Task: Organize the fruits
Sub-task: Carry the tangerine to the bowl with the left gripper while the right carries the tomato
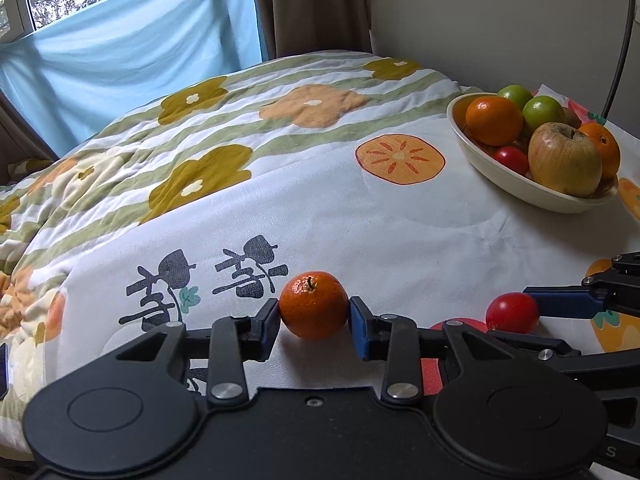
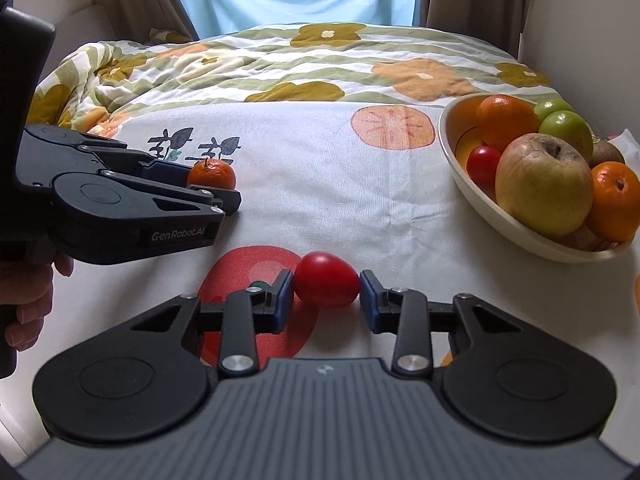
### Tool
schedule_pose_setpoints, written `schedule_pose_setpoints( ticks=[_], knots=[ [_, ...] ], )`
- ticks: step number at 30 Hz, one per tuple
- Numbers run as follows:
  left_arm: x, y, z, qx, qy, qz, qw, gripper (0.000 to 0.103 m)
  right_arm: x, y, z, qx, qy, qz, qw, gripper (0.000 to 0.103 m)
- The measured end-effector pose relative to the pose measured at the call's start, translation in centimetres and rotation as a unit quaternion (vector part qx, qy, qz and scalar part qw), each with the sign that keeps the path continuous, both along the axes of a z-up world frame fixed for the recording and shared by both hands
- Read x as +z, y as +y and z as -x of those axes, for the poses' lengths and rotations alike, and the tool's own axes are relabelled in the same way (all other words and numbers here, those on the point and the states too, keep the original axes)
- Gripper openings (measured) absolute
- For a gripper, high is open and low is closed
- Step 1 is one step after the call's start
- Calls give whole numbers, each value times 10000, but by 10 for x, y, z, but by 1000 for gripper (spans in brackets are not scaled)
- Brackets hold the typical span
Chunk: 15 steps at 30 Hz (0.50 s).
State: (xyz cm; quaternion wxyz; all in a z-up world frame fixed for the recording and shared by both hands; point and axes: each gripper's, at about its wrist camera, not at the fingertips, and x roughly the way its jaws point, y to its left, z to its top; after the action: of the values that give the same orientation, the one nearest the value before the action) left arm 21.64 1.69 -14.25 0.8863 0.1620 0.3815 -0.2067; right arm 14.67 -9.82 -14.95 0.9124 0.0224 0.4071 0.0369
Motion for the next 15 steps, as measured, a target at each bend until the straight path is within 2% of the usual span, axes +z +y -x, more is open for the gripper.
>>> schedule_pose_setpoints(
  ticks=[8, 15],
  knots=[
    [24, 5, 15, 251, -64, 265, 9993, 40, 18, -3, 3, 66, -215, -64, 9997, 51],
    [49, -3, 28, 539, -131, 438, 9975, 40, 42, -25, 5, -6, -438, -143, 9989, 51]
  ],
)
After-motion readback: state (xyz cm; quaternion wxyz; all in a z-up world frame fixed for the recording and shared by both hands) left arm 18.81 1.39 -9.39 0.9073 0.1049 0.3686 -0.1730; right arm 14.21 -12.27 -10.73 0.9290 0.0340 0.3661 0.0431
